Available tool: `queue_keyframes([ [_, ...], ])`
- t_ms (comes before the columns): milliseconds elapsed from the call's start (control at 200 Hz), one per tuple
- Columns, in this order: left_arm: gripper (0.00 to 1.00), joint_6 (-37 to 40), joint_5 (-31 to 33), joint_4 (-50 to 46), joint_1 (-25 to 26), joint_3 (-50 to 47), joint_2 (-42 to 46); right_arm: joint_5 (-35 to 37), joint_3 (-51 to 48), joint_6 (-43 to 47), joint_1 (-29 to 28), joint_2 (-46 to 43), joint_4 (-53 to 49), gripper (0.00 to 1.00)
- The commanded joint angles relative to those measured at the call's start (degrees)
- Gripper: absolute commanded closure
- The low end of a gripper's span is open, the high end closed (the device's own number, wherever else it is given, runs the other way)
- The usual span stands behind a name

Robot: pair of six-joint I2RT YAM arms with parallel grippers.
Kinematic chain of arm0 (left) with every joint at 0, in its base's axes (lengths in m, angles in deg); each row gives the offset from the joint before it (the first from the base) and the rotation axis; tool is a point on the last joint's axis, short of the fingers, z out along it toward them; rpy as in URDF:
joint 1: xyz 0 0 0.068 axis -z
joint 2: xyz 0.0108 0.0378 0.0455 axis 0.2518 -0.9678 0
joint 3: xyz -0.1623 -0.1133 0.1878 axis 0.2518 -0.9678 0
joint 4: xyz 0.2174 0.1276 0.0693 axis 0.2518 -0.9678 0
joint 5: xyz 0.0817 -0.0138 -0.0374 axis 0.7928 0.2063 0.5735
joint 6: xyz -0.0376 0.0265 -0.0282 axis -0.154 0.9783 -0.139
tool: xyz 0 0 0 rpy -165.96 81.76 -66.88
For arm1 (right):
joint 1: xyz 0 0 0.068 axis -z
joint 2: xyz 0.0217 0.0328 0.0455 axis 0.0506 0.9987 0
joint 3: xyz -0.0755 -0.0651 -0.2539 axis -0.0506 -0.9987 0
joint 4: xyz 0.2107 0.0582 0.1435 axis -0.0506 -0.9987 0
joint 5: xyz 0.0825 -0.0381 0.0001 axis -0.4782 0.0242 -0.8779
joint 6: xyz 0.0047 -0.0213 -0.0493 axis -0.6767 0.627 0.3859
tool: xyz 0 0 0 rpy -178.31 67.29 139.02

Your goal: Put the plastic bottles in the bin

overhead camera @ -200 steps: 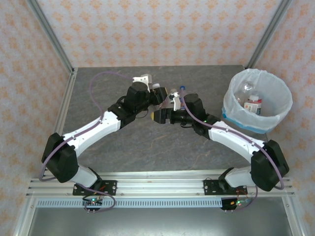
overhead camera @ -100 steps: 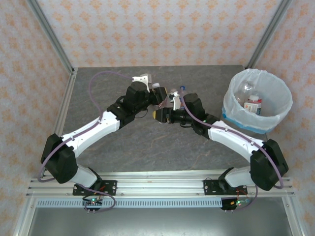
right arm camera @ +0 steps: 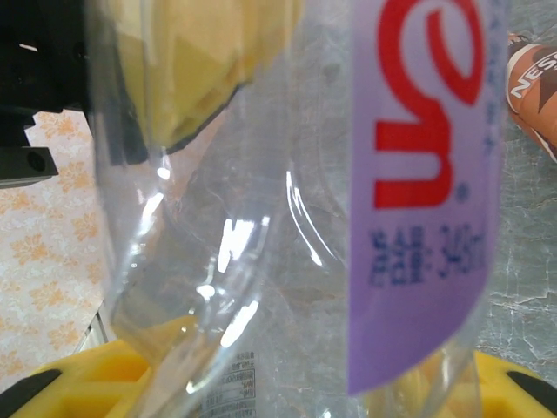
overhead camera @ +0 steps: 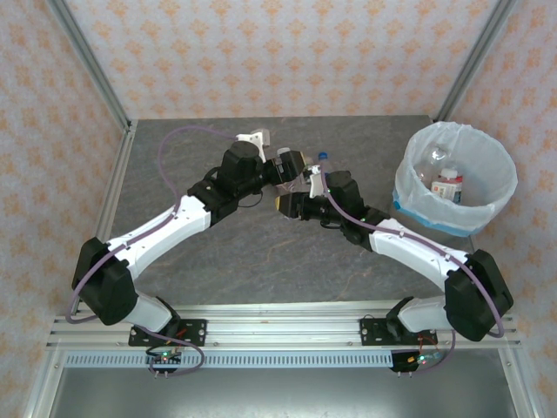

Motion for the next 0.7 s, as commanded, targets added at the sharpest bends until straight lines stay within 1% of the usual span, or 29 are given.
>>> queue_keyframes([
  [0, 0.03, -0.7, -2.2, 0.3, -0.9, 1.4, 2.4, 1.7, -0.6, 1.4, 0.1, -1.2, 2.7, 0.64],
  [145, 0.0, -1.5, -4.1, 1.6, -1.7, 0.8, 3.2, 2.6, -0.7, 1.8, 0.1, -0.9, 2.5, 0.65],
  [255, 0.0, -3.0, -7.6, 3.5, -3.0, 0.1, 3.8, 5.9, -0.7, 2.2, 0.1, -0.8, 1.6, 0.65],
  [355, 0.0, -3.7, -8.3, 4.6, -3.9, -0.8, 4.9, 8.7, -0.7, 2.6, 0.0, -0.9, 0.6, 0.65],
  [550, 0.0, -2.4, -6.3, 4.1, -4.7, -2.8, 8.0, 12.3, -0.2, 3.7, 0.0, -1.1, -1.6, 0.65],
  [691, 0.0, 0.2, -1.3, 3.5, -4.9, -5.2, 10.0, 16.3, -0.9, 4.3, 0.1, -2.9, -1.1, 0.64],
])
